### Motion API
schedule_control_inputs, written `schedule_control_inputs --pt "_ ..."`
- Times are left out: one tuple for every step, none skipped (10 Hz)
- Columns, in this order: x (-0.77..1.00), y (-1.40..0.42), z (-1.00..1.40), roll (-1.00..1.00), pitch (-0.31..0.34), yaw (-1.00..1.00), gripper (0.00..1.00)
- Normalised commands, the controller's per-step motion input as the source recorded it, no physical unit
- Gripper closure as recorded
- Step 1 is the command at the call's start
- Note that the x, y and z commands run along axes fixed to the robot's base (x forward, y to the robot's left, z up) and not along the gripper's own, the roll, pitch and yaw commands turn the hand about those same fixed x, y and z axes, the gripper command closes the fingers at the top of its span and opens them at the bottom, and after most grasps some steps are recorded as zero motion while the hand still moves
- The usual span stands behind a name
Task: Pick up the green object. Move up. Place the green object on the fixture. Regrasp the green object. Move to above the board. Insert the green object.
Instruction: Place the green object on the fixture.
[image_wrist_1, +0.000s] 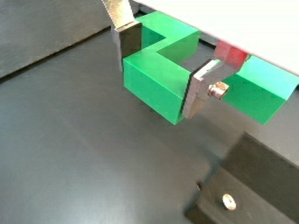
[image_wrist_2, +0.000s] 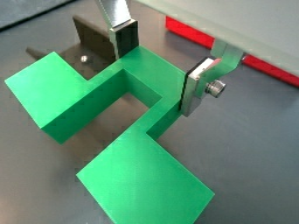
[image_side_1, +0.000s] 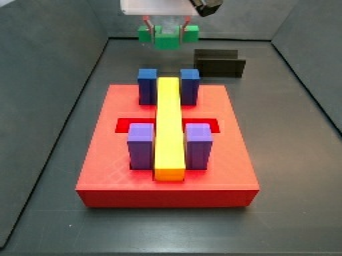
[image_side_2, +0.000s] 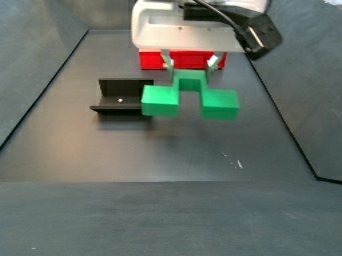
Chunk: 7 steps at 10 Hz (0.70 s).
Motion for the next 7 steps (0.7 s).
schedule_control_inputs --pt "1.0 -0.2 0.16 -0.49 0.109 -0.05 1.0" --pt "1.0 -0.18 0.15 -0.49 0.097 -0.05 1.0" --pt "1.0 -0.17 0.14 -0.49 0.097 -0.05 1.0" --pt "1.0 -0.19 0.06 -0.43 0.086 -0.03 1.0" --pt "1.0 -0.19 0.03 -0.39 0.083 -0.02 1.0" --pt "1.0 -0.18 0.01 -0.37 0.08 -0.02 1.0" --pt "1.0 -0.17 0.01 -0.37 0.086 -0.02 1.0"
